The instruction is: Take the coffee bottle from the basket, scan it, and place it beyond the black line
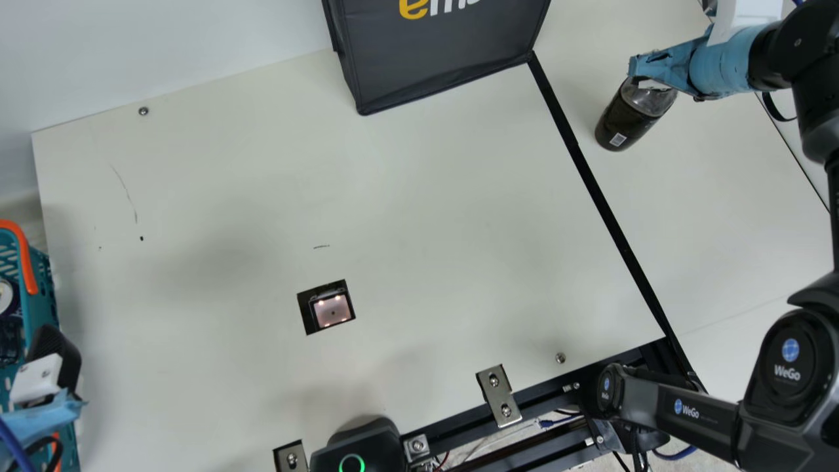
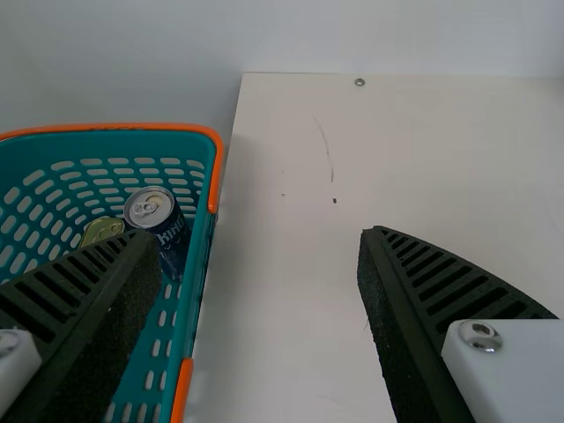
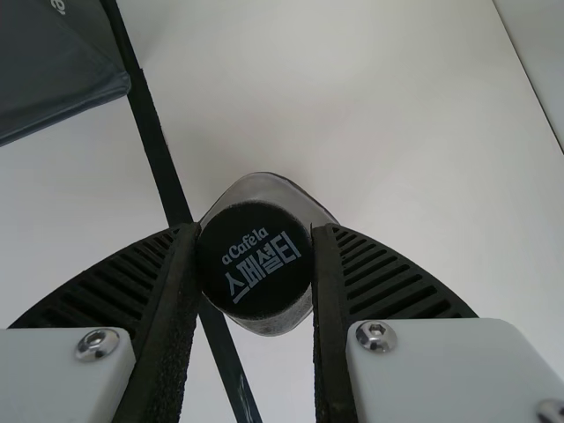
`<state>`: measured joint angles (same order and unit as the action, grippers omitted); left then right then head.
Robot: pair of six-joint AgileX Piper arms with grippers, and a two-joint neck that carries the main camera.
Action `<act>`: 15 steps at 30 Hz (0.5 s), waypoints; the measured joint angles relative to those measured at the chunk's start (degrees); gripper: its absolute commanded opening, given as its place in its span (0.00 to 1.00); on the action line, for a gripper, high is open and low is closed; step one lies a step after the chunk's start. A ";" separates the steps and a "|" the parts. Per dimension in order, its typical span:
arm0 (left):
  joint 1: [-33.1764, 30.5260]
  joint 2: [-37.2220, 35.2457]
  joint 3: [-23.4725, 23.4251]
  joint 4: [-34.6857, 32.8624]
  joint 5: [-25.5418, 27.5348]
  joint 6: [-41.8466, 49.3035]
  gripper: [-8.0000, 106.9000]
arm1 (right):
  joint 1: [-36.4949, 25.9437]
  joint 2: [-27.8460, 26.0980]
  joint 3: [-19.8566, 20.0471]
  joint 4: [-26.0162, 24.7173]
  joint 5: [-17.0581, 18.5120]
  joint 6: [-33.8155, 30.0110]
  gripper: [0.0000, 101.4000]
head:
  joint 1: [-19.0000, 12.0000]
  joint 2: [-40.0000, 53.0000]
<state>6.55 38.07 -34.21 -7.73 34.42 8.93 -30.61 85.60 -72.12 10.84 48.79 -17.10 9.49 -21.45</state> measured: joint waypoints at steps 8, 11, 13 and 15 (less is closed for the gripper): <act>0.00 0.00 0.00 0.00 0.00 0.00 0.85 | 0.24 0.04 0.00 -0.07 -0.05 0.18 0.49 | 0.00 0.00; 0.00 0.00 0.00 0.00 0.00 0.00 0.85 | 0.24 0.04 0.00 -0.21 -0.05 0.18 0.59 | 0.00 0.00; 0.00 0.00 0.00 0.00 0.00 0.00 0.85 | 0.24 0.04 0.00 -0.26 -0.21 0.23 0.66 | 0.00 0.00; 0.00 0.00 0.00 0.00 0.00 0.00 0.85 | 0.24 0.04 0.00 -0.26 -0.28 0.23 0.72 | -0.09 0.00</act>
<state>6.55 38.07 -34.21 -7.73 34.42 8.93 -30.37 85.64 -72.12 10.58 48.50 -16.87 9.40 -21.45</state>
